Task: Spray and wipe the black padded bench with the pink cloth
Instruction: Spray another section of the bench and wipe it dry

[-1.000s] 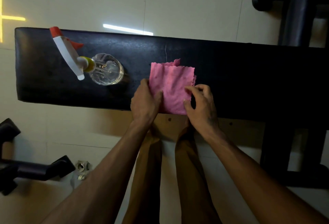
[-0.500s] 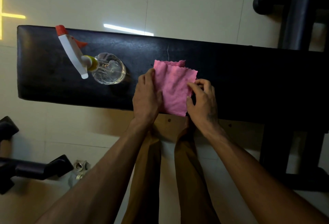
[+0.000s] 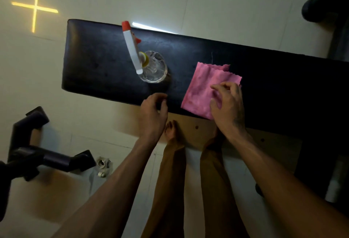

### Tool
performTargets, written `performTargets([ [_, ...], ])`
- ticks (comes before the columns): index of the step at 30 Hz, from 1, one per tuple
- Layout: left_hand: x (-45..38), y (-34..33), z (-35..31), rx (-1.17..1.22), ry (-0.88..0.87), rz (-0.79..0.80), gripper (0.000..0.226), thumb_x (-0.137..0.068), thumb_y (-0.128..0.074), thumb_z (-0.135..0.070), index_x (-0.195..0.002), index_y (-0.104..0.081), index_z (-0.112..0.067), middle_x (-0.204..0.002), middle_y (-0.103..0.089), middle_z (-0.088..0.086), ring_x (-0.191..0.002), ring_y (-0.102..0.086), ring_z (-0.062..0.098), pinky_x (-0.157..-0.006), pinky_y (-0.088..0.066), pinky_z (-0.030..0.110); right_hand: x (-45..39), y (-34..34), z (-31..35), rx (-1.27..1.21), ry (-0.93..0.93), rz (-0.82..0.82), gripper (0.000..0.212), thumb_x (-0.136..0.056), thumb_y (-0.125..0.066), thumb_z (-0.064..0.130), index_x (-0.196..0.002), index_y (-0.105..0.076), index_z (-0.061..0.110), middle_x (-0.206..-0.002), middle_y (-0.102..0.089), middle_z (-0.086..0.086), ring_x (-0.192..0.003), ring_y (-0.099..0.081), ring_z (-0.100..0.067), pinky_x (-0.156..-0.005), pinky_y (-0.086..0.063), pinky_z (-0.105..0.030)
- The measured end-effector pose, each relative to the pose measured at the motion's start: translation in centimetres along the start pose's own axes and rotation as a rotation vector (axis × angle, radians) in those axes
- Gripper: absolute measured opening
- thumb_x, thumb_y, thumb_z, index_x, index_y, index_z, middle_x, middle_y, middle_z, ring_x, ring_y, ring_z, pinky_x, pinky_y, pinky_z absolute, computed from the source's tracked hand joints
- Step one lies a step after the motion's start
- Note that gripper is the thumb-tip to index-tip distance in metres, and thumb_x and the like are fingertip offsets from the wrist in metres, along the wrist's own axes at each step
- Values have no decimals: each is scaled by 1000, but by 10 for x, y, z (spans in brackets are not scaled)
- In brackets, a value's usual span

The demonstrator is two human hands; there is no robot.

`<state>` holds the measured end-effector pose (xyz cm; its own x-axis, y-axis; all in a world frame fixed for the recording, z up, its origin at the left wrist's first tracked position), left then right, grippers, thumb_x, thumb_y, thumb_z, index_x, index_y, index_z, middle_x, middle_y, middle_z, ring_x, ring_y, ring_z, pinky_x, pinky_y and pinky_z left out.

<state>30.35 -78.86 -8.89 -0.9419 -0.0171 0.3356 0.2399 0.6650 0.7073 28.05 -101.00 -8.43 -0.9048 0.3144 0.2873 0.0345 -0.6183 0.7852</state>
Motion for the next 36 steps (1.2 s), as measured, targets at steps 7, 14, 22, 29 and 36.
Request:
performTargets([
  [7, -26, 49, -1, 224, 19, -238, 33, -92, -67, -34, -120, -55, -22, -119, -57, -4, -109, -56, 6, -94, -52, 33, -40, -5, 14, 198, 7, 166, 112, -74, -81, 45, -159, -11, 25, -166, -6, -9, -153, 1, -27, -123, -8, -49],
  [14, -67, 54, -28, 198, -189, -199, 52, -91, -67, -47, -130, -50, -17, -129, -52, 3, -118, -51, 16, -99, -48, 33, -64, 4, 14, 463, -2, 212, 99, -71, -81, 55, -149, -34, 16, -140, -45, -18, -132, -38, -35, -112, -29, -45],
  [22, -69, 51, -32, 290, -121, -110, 29, -98, -59, -33, -121, -41, -32, -117, -57, 3, -107, -58, 17, -85, -55, 33, -58, 1, 31, 437, 37, 235, 47, -81, -77, 42, -112, -59, 12, -113, -54, -10, -101, -48, -26, -77, -40, -35],
  [29, -73, 59, -39, 267, -115, -20, 43, -90, -70, -33, -125, -47, -26, -99, -53, -15, -94, -57, 10, -79, -54, 28, -44, 2, 36, 191, 39, 261, 30, -96, -60, 22, -121, -44, 20, -86, -58, 3, -74, -65, -19, -55, -43, -21],
  [36, -74, 63, -38, 253, -71, -8, 36, -94, -65, -34, -124, -45, -33, -89, -55, -20, -91, -59, 8, -78, -54, 28, -34, 2, 37, 296, 165, 78, 94, -83, -75, 20, -157, -17, 31, -156, -28, -14, -134, -40, -32, -99, -48, -49],
])
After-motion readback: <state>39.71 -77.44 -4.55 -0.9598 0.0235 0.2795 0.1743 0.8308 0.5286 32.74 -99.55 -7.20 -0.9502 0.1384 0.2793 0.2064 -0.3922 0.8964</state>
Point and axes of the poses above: each hand's wrist, its own x-axis away from the middle knuckle, its own y-axis out of the back of the hand, z = x × y, the point moved 2 cm from there along -x, towards the middle knuckle
